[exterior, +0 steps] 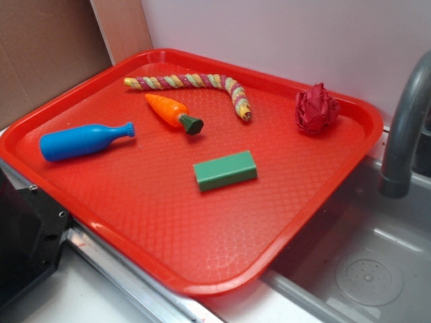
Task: Grab the blue bottle.
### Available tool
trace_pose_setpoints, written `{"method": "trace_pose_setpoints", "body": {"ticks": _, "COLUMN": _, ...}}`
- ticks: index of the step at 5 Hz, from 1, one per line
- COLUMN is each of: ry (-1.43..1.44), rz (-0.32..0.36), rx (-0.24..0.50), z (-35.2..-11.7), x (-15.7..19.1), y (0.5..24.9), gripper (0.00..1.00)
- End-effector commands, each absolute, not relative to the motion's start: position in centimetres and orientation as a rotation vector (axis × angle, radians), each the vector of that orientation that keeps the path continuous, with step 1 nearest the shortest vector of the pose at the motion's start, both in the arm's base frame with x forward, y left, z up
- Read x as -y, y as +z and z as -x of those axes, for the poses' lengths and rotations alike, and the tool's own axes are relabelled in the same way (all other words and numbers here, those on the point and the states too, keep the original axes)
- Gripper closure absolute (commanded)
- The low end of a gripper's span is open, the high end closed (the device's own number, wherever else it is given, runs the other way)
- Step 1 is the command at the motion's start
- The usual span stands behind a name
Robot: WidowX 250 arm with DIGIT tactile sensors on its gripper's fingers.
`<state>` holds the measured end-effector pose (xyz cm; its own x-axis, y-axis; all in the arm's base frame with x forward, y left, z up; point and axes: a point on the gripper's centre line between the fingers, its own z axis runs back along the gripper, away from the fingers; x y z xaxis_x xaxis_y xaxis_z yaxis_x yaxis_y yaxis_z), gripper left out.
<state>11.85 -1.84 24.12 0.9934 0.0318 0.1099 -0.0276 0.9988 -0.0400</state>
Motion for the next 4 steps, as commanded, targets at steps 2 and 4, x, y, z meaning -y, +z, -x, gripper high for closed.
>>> {"method": "trace_pose_setpoints", "body": {"ticks": 2, "ry": -0.012, "rz": 0.006, "rx": 0.108, "z": -14.2, "x": -1.0, "y": 23.9, "gripper": 0.0}}
{"method": "trace_pose_setpoints", "body": {"ticks": 4, "ry": -0.12, "rz": 0.057, "rx": 0.092, "z": -16.2, "x": -6.8, "y": 22.6, "gripper": 0.0}}
